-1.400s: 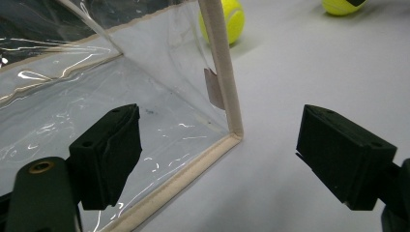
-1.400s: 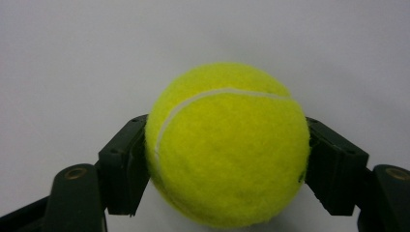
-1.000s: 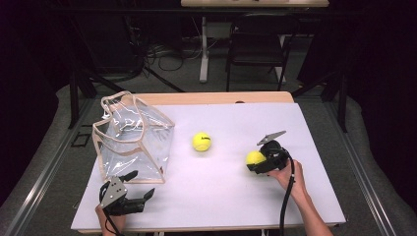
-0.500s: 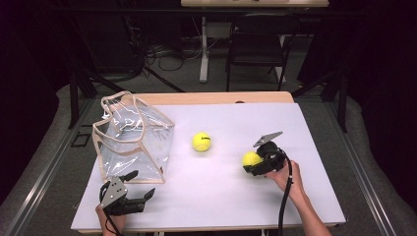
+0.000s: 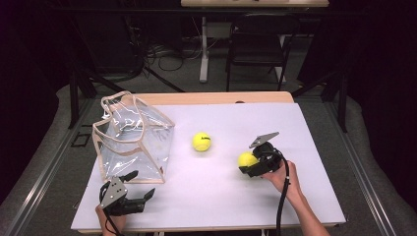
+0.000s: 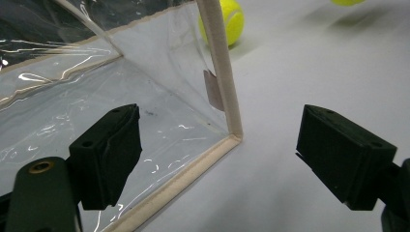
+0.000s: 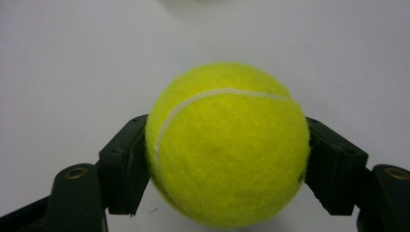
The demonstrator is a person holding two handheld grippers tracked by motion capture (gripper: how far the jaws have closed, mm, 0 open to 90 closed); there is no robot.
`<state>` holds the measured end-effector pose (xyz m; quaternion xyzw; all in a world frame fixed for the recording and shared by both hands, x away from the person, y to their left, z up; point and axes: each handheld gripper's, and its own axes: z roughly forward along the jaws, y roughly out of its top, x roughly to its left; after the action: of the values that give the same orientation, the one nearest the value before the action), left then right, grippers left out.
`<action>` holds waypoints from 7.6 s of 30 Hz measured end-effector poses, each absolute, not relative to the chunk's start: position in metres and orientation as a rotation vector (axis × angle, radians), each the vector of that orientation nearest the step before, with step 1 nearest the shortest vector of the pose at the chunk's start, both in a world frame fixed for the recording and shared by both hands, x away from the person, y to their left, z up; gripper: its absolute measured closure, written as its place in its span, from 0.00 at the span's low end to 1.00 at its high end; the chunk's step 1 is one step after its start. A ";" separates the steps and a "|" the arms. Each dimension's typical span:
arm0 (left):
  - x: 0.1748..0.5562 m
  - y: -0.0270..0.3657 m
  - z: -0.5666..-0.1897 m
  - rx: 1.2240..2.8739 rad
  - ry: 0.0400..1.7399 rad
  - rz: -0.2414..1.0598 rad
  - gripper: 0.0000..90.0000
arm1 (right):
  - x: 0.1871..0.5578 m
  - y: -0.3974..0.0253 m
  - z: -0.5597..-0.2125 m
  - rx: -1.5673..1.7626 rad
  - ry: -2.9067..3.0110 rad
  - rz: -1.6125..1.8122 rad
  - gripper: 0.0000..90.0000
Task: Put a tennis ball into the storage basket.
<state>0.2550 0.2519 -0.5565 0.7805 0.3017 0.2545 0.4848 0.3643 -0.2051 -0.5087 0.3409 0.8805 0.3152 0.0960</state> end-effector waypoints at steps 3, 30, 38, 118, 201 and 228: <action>0.255 0.252 -0.556 1.895 0.735 0.620 0.18 | 0.363 -0.202 -0.508 0.994 2.614 0.941 0.29; 0.255 0.252 -0.556 1.889 0.734 0.621 0.18 | 0.360 -0.175 -0.499 0.887 2.638 1.002 0.29; 0.255 0.252 -0.556 1.891 0.736 0.623 0.18 | 0.362 -0.159 -0.491 0.834 2.642 1.042 0.29; 0.255 0.251 -0.556 1.898 0.726 0.619 0.18 | 0.391 -0.088 -0.466 0.642 2.698 1.117 0.29; 0.256 0.252 -0.554 1.881 0.729 0.624 0.18 | 0.428 -0.029 -0.400 0.481 2.672 1.141 0.29; 0.257 0.252 -0.554 1.882 0.720 0.622 0.18 | 0.434 -0.015 -0.381 0.464 2.647 1.166 0.30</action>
<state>0.2566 0.2518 -0.5539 0.7762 0.2969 0.2565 0.4935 0.4345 -0.0154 -0.3810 0.1575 0.8985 0.3959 0.1061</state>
